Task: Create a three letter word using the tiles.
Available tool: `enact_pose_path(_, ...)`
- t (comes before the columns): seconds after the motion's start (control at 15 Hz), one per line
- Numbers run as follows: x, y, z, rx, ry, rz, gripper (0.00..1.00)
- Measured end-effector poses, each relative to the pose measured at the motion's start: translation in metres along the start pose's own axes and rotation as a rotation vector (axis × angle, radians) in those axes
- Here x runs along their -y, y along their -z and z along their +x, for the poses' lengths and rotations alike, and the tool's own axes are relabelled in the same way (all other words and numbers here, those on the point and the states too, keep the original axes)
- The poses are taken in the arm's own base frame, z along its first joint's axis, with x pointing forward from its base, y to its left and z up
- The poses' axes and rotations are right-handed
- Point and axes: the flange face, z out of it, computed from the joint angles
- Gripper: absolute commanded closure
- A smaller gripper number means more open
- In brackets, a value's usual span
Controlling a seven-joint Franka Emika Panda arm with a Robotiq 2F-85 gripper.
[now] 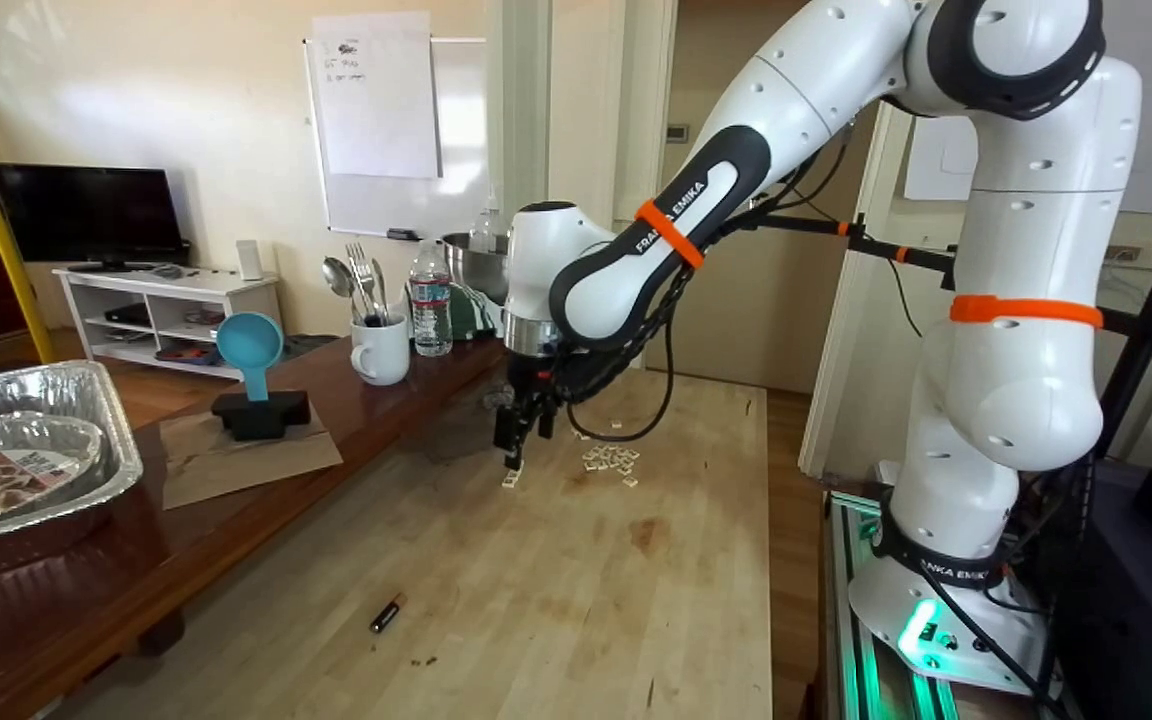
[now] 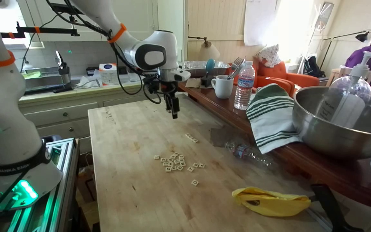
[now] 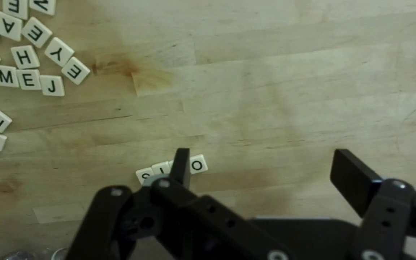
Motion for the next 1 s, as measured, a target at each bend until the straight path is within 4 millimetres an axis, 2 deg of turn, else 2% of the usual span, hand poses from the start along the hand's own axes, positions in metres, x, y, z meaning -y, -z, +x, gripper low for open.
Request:
enact_pose_path(0.27, -0.024, -0.020, 0.017, 0.003, 0.006, -0.029, 0.00)
enact_pose_path(0.8, -0.024, -0.020, 0.023, -0.013, 0.034, -0.031, 0.00)
enact_pose_path(0.87, -0.025, -0.019, 0.024, -0.027, 0.061, -0.036, 0.04)
enact_pose_path(0.93, -0.026, -0.019, 0.026, -0.041, 0.087, -0.046, 0.28)
enact_pose_path(1.0, -0.029, -0.020, 0.027, -0.052, 0.108, -0.054, 0.29)
